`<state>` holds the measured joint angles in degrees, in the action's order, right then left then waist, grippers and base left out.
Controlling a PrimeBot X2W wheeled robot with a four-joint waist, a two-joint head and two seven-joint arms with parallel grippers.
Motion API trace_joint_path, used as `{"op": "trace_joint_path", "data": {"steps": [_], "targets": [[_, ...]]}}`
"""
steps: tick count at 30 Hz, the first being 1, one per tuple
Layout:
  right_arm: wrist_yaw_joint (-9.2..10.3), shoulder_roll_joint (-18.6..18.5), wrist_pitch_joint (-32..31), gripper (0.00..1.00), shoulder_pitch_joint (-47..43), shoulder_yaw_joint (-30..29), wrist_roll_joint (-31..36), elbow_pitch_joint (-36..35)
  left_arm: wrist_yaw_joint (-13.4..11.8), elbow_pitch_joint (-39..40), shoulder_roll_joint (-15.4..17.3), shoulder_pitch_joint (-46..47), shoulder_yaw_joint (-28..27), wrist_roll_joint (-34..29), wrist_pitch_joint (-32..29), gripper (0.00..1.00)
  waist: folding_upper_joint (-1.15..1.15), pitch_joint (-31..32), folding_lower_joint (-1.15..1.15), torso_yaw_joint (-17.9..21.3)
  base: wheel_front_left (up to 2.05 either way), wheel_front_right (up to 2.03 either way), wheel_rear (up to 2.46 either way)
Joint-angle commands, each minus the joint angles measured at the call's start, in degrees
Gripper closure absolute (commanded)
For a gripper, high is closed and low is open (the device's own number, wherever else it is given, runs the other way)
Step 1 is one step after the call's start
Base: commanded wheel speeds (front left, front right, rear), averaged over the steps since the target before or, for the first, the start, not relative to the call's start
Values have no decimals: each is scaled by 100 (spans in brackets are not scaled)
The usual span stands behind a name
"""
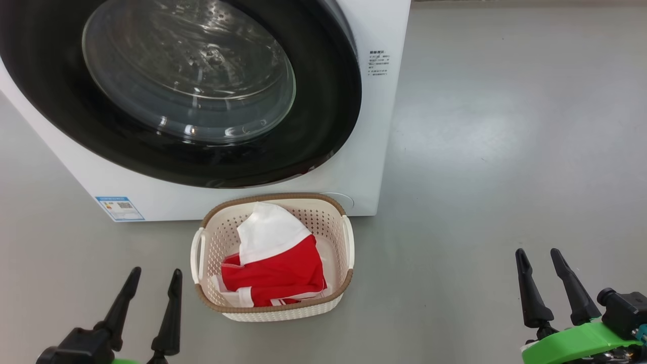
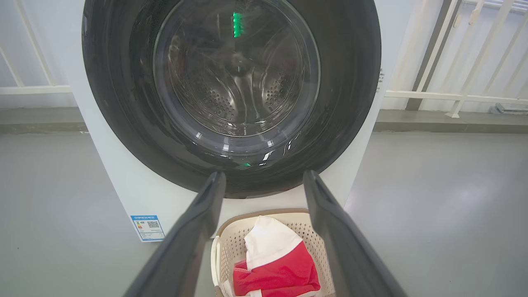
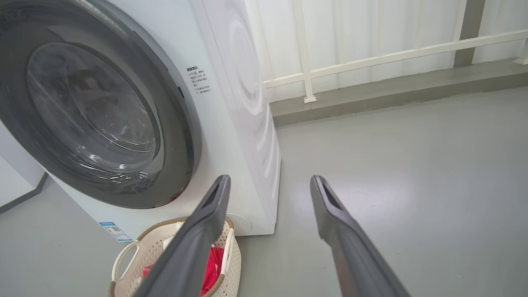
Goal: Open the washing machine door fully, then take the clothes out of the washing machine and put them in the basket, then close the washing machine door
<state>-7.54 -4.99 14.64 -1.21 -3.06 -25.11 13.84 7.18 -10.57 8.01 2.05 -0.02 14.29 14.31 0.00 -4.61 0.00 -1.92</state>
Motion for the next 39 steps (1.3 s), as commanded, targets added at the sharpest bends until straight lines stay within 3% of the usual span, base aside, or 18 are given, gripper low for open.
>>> {"op": "trace_joint_path", "data": {"steps": [1, 7, 8, 14, 20, 25, 39], "targets": [[5, -45, 36, 0, -29, 102, 25, -156, 31, 170, 116, 9, -216, 29, 69, 0, 0, 3, 0, -1, 0, 0, 0], [5, -29, 36, 0, -25, 101, 22, -154, 31, 198, 130, -14, -178, 88, 69, 0, 0, 3, 0, 2, 0, 0, 0], [0, 17, 0, 100, -21, 0, -1, 1, 0, 43, 5, -101, 12, 71, 0, 100, 0, 3, 0, 1, 0, 0, 0], [0, 157, -12, 100, -120, 21, -29, 409, -9, -349, -184, -128, 59, 111, -54, 100, 0, 4, 0, 2, 0, 0, 0], [0, 158, -110, 100, -89, 7, -353, 379, -7, -338, -195, -111, 32, 486, -145, 100, 0, 38, 11, 12, 0, 0, 0], [0, 157, -191, 100, -49, -4, -623, 372, -9, -343, -203, -86, 9, 799, -222, 100, 0, 47, 1, 19, 0, 0, 0], [1, 158, -406, 100, 50, -37, -1325, 339, -4, -357, -228, -20, -53, 1611, -424, 100, 0, 92, 0, 39, 0, 0, 0]]}}
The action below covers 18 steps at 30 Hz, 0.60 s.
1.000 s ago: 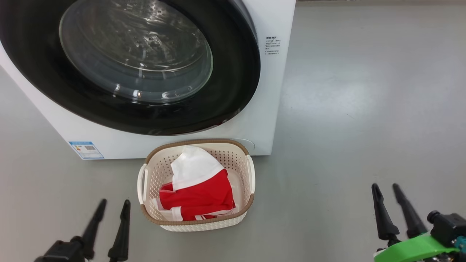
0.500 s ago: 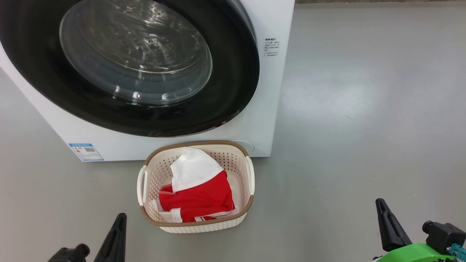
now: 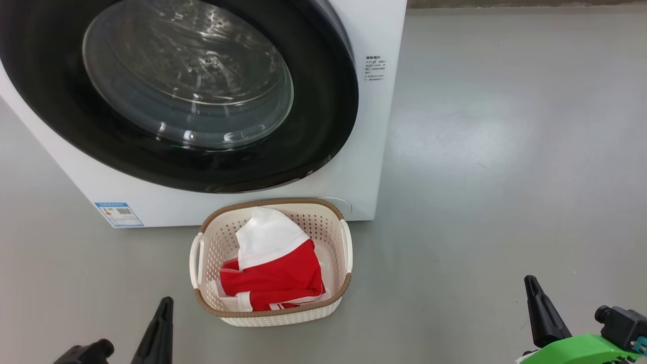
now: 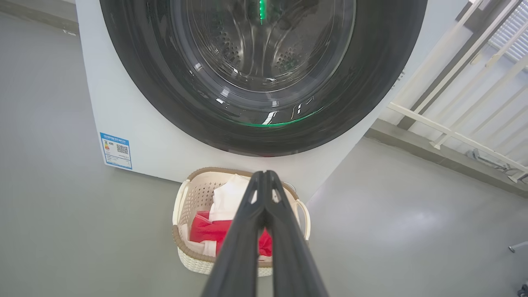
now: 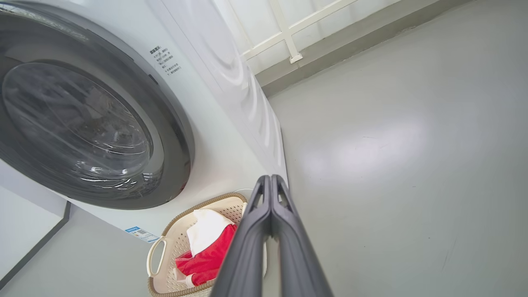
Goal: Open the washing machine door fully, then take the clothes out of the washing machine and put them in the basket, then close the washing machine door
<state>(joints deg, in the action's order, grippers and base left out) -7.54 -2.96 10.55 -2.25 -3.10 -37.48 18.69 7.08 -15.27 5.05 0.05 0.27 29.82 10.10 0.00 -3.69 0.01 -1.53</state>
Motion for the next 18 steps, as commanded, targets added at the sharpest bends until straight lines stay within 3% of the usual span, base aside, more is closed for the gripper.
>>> {"op": "trace_joint_path", "data": {"steps": [1, 18], "targets": [[1, -46, -14, 100, 161, -35, -142, -150, 6, 112, 67, 185, -86, 120, -19, 100, 0, 3, -1, 1, 0, 0, 0], [2, -43, -296, 100, 282, -80, -1057, -200, 13, 101, 31, 264, -171, 1177, -285, 100, 0, 64, -1, 27, 0, 0, 0]]}}
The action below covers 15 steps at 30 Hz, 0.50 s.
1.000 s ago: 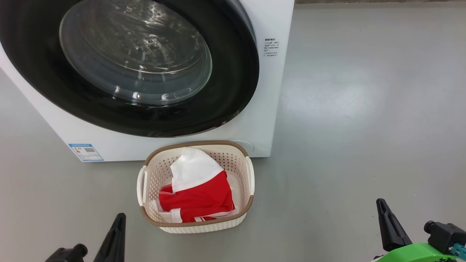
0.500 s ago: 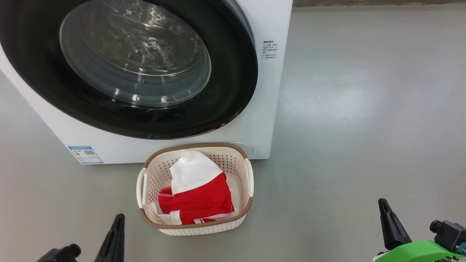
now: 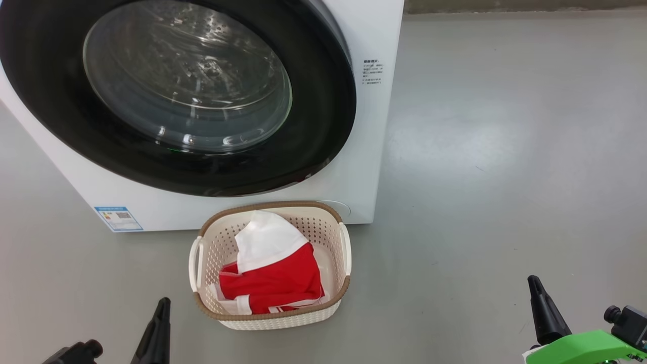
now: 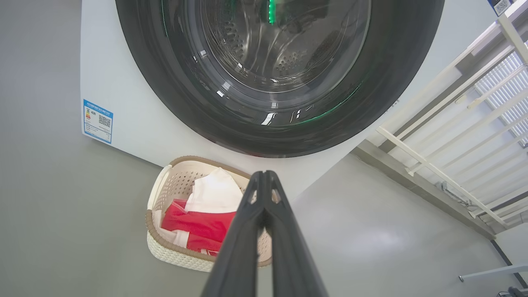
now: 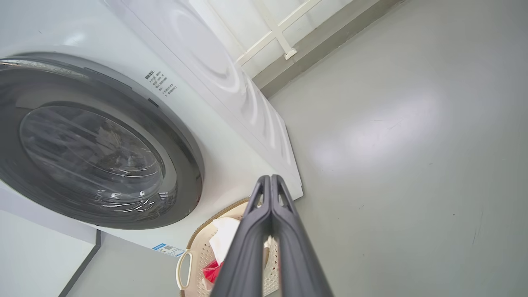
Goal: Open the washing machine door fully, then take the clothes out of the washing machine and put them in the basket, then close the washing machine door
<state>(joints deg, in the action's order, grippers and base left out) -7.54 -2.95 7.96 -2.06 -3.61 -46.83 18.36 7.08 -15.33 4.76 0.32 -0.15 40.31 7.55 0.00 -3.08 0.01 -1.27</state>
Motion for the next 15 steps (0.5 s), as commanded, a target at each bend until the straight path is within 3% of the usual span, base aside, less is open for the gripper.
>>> {"op": "trace_joint_path", "data": {"steps": [1, 15], "targets": [[2, -44, -53, 100, 270, -32, -176, -170, 14, 107, 58, 241, -134, 190, -46, 100, 0, 7, -1, 3, 0, 0, 0], [2, -40, -288, 100, 369, -71, -929, -211, 19, 100, 27, 307, -206, 1059, -268, 100, 0, 58, -1, 24, 0, 0, 0]]}}
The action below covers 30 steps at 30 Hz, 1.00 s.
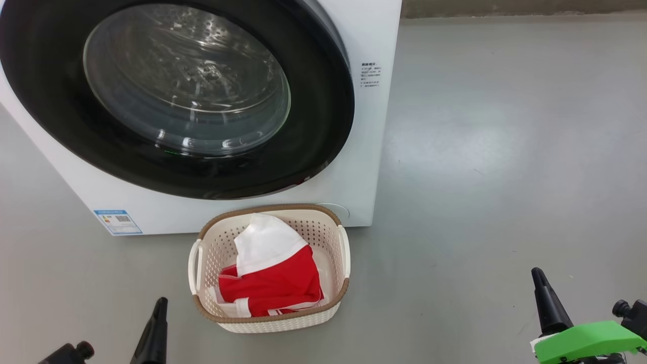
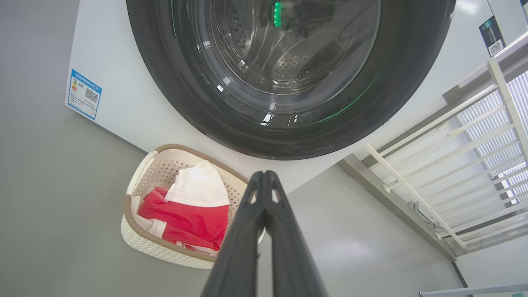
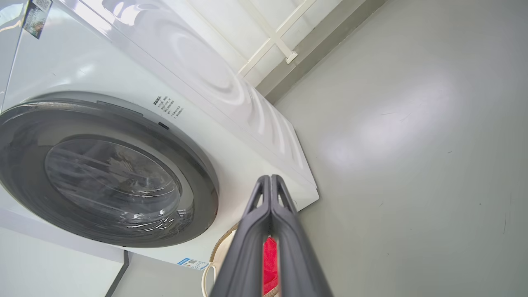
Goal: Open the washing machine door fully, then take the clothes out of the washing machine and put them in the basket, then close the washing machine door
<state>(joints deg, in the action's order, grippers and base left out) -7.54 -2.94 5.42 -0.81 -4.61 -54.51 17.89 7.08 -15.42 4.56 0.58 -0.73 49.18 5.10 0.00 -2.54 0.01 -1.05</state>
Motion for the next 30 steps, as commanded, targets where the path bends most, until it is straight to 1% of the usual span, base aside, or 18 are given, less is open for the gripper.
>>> {"op": "trace_joint_path", "data": {"steps": [1, 5, 30], "targets": [[3, -41, -50, 100, 251, 26, -215, -167, 19, 109, 44, 285, -153, 235, -39, 100, 0, 8, 0, 3, 0, 0, 0], [3, -40, -100, 100, 272, 18, -374, -176, 20, 111, 37, 299, -169, 419, -86, 100, 0, 18, 0, 8, 0, 0, 0], [4, -31, -538, 100, 457, -58, -1770, -254, 29, 115, -26, 414, -311, 2027, -504, 100, 0, 112, 0, 48, 0, 0, 0]]}}
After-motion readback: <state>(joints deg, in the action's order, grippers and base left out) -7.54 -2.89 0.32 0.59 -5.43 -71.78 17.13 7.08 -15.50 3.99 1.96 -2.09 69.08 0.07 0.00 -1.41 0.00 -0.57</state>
